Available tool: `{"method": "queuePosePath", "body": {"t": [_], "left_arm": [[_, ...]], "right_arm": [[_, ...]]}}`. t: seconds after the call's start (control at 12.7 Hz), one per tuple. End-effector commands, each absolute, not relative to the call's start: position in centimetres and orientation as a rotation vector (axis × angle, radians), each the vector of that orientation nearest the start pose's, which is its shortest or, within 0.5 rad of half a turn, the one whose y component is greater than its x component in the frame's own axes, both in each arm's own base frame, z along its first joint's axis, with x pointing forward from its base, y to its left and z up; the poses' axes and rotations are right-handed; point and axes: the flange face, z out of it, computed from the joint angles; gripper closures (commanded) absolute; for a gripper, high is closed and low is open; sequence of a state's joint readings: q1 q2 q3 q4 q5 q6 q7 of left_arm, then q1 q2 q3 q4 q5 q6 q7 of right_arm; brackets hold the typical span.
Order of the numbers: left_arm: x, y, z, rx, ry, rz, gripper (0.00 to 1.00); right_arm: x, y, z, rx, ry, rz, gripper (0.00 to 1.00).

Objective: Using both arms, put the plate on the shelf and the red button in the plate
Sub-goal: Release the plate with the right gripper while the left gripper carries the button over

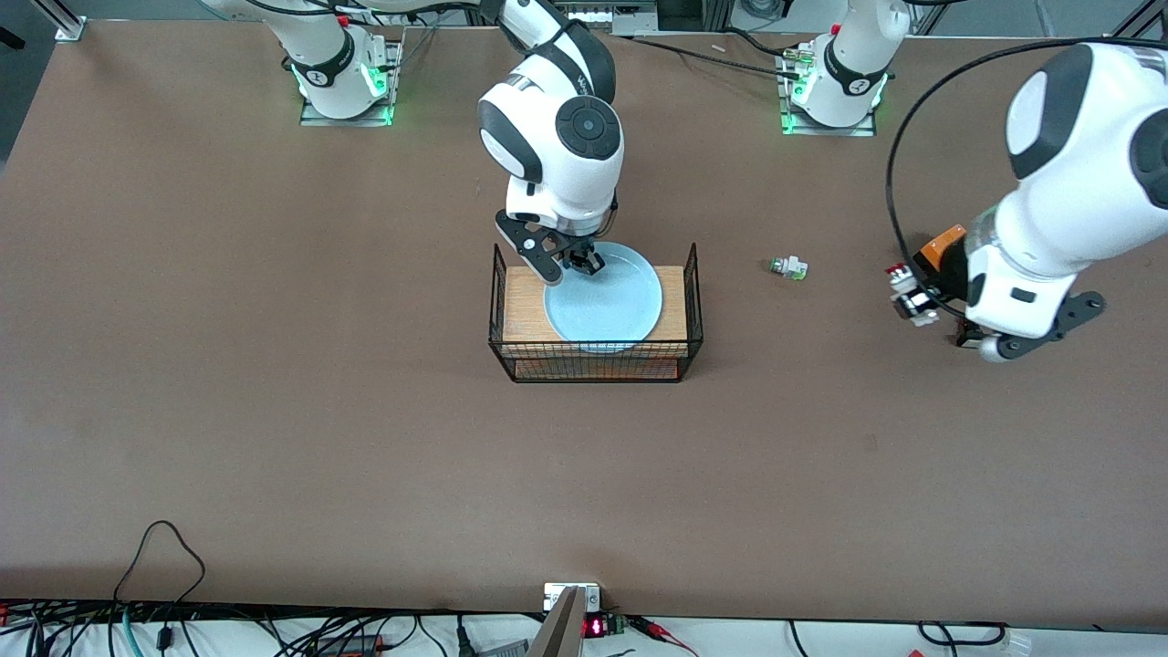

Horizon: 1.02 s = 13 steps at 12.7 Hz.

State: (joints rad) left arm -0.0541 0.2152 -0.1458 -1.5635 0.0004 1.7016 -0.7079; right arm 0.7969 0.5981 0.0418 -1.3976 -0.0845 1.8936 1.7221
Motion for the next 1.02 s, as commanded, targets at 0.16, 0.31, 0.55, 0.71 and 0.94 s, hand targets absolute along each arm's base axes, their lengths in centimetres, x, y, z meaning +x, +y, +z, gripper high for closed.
{"method": "queuePosePath", "body": {"t": [0.16,0.31,0.55,0.71,0.94], "left_arm": [[60.3,-18.2,51.6,-3.013,-0.903,0.155,1.0],[60.2,-19.4,51.1,-3.029,-0.935,0.2,1.0],[59.6,-21.9,51.4,-3.082,-0.852,0.21,1.0],[59.8,-24.2,50.3,-3.131,-0.651,0.215,1.0],[59.0,-27.8,49.0,-3.158,-0.456,0.221,1.0]], "right_arm": [[49.3,51.4,38.1,-2.922,1.375,-0.092,0.0],[49.0,51.0,40.6,-2.931,1.354,-0.094,0.0],[49.4,47.7,46.4,-3.005,1.349,-0.064,0.0],[50.9,43.2,50.9,-3.139,1.154,0.013,0.0],[54.2,34.8,56.7,-3.224,0.915,0.13,0.0]]}}
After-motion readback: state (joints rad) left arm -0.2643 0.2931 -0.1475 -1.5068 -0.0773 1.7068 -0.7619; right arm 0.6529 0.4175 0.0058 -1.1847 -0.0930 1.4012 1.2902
